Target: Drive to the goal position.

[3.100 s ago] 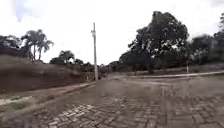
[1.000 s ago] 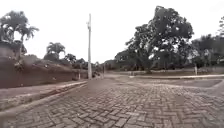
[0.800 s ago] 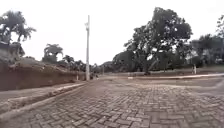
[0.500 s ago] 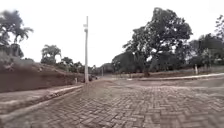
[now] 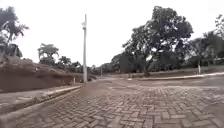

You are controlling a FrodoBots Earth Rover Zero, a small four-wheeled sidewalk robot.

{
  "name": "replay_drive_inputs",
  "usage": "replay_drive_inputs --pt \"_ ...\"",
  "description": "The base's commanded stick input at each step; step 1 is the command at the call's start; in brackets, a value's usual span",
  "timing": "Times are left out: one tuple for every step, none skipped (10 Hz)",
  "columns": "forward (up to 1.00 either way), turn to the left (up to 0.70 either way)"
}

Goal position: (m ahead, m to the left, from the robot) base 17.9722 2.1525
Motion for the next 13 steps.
replay_drive_inputs --pt "0.85 0.0" --pt "0.85 0.0" --pt "0.85 0.0" --pt "0.85 0.0" --pt "0.85 0.0" --pt "0.85 0.0" --pt "0.85 0.0" --pt "0.85 0.0" --pt "0.85 0.0" --pt "0.85 0.0" --pt "0.85 0.0" --pt "0.85 0.0" --pt "0.85 0.0"
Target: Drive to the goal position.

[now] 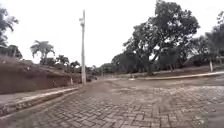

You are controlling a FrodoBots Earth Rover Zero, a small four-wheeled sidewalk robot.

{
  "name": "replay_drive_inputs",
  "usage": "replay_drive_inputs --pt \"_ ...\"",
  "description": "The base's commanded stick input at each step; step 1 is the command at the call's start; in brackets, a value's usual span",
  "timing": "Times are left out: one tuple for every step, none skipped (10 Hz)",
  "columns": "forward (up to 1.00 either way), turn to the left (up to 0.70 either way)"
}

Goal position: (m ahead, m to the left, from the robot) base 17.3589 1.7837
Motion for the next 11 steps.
replay_drive_inputs --pt "0.85 0.0" --pt "0.85 0.07" --pt "0.85 0.2" --pt "0.85 0.0" --pt "0.85 0.0" --pt "0.85 0.0" --pt "0.85 0.0" --pt "0.85 0.0" --pt "0.85 0.0" --pt "0.85 0.0" --pt "0.85 0.17"
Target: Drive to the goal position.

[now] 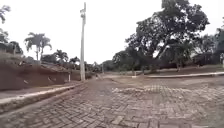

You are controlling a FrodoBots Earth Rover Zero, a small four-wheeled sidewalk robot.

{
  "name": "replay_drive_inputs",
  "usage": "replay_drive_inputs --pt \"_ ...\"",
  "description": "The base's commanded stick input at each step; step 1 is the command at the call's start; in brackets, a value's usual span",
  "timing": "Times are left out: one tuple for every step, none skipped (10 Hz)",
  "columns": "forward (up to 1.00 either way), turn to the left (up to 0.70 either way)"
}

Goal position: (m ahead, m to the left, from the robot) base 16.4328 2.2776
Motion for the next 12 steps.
replay_drive_inputs --pt "0.85 0.1" --pt "0.85 0.0" --pt "0.85 0.0" --pt "0.85 0.0" --pt "0.85 0.0" --pt "0.85 0.0" --pt "0.85 0.0" --pt "0.85 0.0" --pt "0.85 0.0" --pt "0.85 0.0" --pt "0.85 0.0" --pt "0.85 0.0"
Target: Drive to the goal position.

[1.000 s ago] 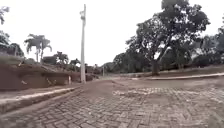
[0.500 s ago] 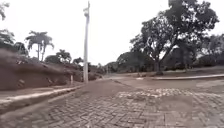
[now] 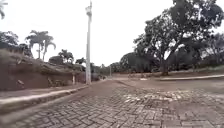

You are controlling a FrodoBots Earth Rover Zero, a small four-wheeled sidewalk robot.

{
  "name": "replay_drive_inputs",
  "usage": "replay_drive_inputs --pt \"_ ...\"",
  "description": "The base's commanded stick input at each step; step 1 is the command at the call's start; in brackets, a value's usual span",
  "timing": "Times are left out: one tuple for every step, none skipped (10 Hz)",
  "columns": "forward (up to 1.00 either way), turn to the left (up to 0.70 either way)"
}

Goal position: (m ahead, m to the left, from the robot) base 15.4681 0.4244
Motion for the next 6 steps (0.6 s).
replay_drive_inputs --pt "0.85 -0.1" --pt "0.85 -0.27" --pt "0.85 -0.22" --pt "0.85 -0.07" --pt "0.85 0.0" --pt "0.85 0.0"
